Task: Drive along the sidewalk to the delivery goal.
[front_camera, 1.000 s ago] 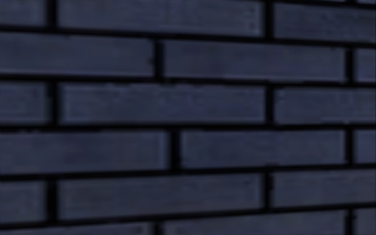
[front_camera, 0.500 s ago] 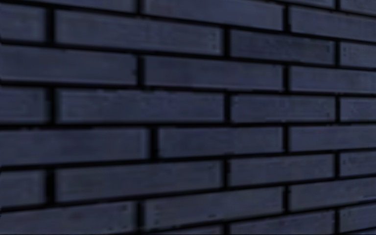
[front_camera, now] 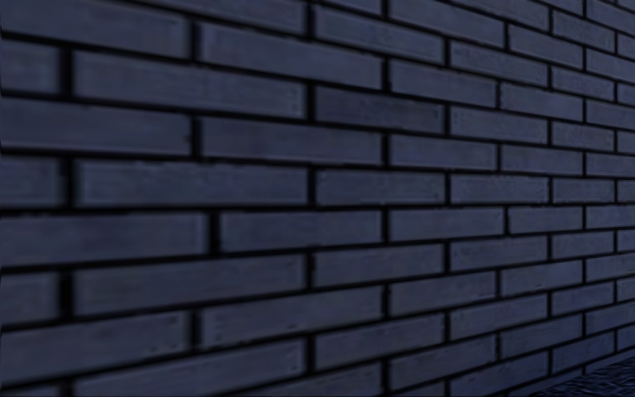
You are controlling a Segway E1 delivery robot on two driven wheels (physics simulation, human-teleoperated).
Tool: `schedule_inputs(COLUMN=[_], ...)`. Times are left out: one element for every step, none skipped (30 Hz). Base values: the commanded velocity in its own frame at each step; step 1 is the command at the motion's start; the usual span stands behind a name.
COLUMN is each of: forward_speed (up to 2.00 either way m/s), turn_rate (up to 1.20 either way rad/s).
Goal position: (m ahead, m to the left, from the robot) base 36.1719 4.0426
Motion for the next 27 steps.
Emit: schedule_inputs(forward_speed=[-0.41,-0.41,-0.41,-0.41,-0.41,-0.41,-0.41,-0.4,-0.4,-0.4,-0.4,-0.4,-0.4,-0.4,-0.4,-0.4,-0.4,-0.4,-0.4,-0.4,-0.4,-0.4,-0.4,-0.4,-0.4,-0.4,-0.4], turn_rate=[-0.49,-0.49,-0.49,-0.49,-0.49,-0.49,-0.49,-0.49,-0.49,-0.49,-0.49,-0.49,-0.49,-0.49,-0.49,-0.49,-0.49,-0.49,-0.49,-0.49,-0.49,-0.49,-0.49,-0.49,-0.49,-0.49,-0.49])
